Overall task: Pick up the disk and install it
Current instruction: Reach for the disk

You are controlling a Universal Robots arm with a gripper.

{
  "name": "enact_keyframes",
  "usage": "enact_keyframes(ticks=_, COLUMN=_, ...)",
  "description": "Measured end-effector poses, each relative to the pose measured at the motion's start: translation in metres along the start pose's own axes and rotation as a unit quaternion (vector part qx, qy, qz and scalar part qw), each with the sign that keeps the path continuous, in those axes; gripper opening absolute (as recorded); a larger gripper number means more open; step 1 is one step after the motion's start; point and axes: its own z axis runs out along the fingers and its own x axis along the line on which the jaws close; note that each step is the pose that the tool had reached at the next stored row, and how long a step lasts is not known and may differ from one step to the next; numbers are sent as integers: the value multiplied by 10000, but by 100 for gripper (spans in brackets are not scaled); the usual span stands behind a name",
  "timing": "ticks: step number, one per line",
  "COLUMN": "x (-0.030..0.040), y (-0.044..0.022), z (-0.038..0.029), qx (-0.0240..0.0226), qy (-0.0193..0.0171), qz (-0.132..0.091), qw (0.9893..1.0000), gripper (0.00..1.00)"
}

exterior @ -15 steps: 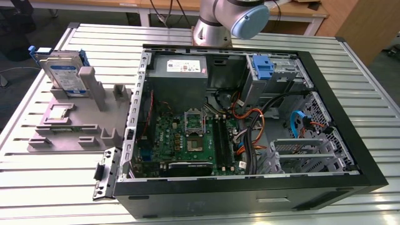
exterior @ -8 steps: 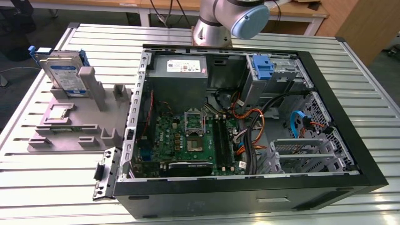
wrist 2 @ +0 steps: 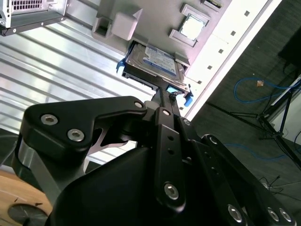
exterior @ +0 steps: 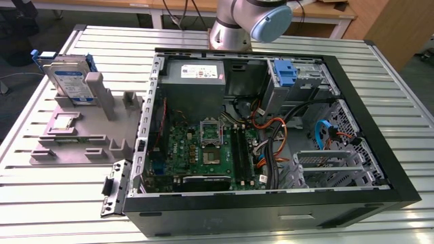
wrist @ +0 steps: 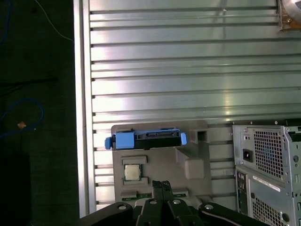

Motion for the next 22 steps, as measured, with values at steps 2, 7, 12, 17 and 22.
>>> enact_keyframes(ticks=2, x=0, y=0, z=3, qx=0, qy=0, qz=0, qw=10000, gripper=11)
enact_keyframes(ticks=7, x=2, y=16, z=7, qx=-1, qy=-1, qz=1, qw=10000, gripper=11)
enact_keyframes(ticks=12, x=4, y=50, z=21, qx=-1, qy=-1, qz=0, qw=10000, gripper=11)
enact_keyframes(ticks=17, x=6, y=58, z=55, qx=-1, qy=0, qz=0, qw=10000, gripper=11)
enact_keyframes(ticks=22, x=6, y=61, z=65, qx=-1, qy=0, qz=0, qw=10000, gripper=11)
